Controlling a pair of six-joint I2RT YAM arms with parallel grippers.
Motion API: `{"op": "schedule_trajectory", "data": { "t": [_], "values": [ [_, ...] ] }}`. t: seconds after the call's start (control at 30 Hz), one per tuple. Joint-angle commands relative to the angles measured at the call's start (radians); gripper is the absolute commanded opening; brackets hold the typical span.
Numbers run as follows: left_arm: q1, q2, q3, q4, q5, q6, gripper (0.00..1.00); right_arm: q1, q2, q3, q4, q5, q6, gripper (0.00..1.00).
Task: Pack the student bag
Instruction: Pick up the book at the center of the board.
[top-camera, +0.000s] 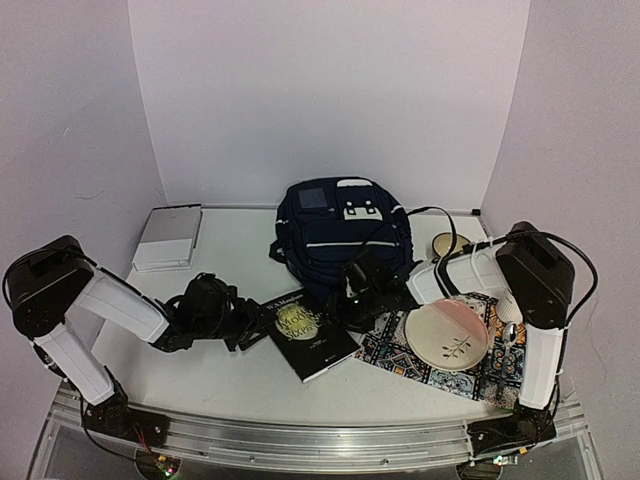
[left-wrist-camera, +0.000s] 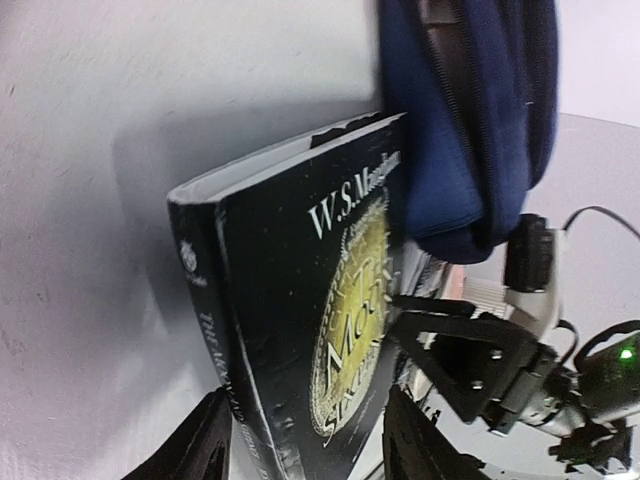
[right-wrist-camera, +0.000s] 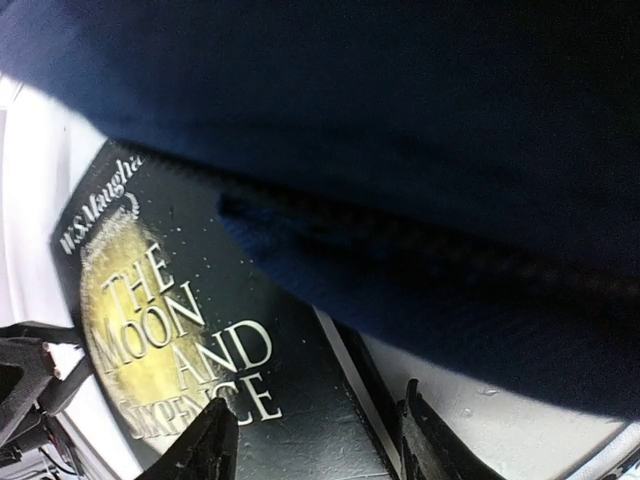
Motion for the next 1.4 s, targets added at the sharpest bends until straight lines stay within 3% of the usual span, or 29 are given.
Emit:
{"op": "schedule_trajectory", "data": {
  "t": [0.0,0.37,0.7,0.9,1.17,1.37],
  "values": [
    [-0.055,-0.084,0.029,0.413,0.083,0.003,0.5,0.071,-0.023,0.0,0.119,-0.219,0.064,0.53],
    [-0.061,0.028,0.024,0.439,0.1,-0.023,0.48,0.074,-0.001,0.013,0.138,-0.23,0.073,0.53],
    [-0.058,-0.016,-0.041,0.424,0.066,0.01,0.14,0.074,-0.036,-0.002,0.137,-0.182,0.024,0.54],
    [-0.025,-0.109,-0.072,0.324,0.089,0.08,0.0,0.074,-0.113,-0.016,0.137,-0.135,-0.059,0.66],
    [0.069,-0.313,-0.066,0.181,0.209,0.249,0.0,0.034,-0.252,-0.054,0.137,-0.114,-0.135,0.82],
    [0.137,-0.316,0.027,0.179,0.406,0.315,0.0,-0.013,-0.312,-0.038,0.151,-0.14,-0.158,0.89]
  ]
}}
